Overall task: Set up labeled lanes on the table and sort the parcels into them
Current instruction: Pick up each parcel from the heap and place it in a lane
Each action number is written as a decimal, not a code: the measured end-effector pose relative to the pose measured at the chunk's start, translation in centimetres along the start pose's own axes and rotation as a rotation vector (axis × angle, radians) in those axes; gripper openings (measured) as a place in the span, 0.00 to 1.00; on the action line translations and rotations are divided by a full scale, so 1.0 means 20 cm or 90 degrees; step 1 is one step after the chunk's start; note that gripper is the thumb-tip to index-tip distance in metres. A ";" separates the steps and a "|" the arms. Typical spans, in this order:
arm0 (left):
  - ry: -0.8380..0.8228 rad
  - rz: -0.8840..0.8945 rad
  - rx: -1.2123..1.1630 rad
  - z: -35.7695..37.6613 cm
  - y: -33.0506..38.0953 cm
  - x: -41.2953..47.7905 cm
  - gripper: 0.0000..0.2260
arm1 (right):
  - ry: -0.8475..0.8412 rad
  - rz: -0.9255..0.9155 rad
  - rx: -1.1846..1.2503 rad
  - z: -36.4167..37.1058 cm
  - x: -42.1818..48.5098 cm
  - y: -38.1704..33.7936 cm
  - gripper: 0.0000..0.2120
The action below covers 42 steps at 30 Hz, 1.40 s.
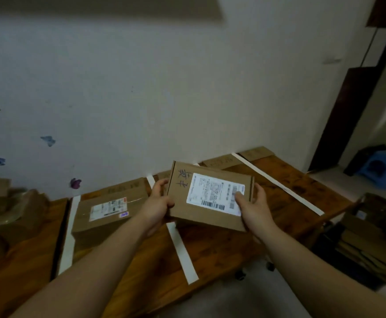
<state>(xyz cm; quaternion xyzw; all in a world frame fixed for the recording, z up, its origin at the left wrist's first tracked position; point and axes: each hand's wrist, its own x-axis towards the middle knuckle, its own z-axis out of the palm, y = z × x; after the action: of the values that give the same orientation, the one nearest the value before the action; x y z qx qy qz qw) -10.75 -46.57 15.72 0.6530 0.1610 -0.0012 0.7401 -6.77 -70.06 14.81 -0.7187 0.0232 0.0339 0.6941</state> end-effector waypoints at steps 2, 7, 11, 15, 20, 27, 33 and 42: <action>-0.019 -0.034 0.035 0.03 -0.03 0.10 0.27 | 0.006 0.028 -0.001 -0.05 0.07 0.05 0.35; -0.016 -0.076 0.067 0.04 -0.06 0.49 0.24 | -0.004 0.061 -0.081 -0.07 0.32 0.17 0.29; 0.010 -0.022 0.133 0.05 -0.01 0.82 0.15 | -0.058 0.072 -0.231 0.01 0.57 0.21 0.21; 0.022 0.053 0.274 0.04 0.05 1.08 0.11 | -0.216 0.055 -0.314 0.10 0.79 0.15 0.28; 0.121 0.114 0.366 0.04 0.09 1.26 0.32 | -0.276 0.006 -0.243 0.19 0.99 0.15 0.31; -0.029 -0.086 0.803 0.05 -0.21 1.30 0.37 | -0.145 0.027 -0.241 0.08 1.43 0.30 0.26; 0.014 -0.160 0.872 0.13 -0.43 1.31 0.43 | -0.302 0.134 -0.277 0.10 1.63 0.65 0.28; 0.052 -0.221 0.818 0.13 -0.47 1.29 0.43 | -0.370 0.031 -0.644 0.16 1.72 0.87 0.30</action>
<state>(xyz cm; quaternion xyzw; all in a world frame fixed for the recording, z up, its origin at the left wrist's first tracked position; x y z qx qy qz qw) 12.37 -44.99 0.72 0.9283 0.2591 -0.1911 0.1858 26.08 -66.95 -5.48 -0.9213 -0.1708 0.2522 0.2415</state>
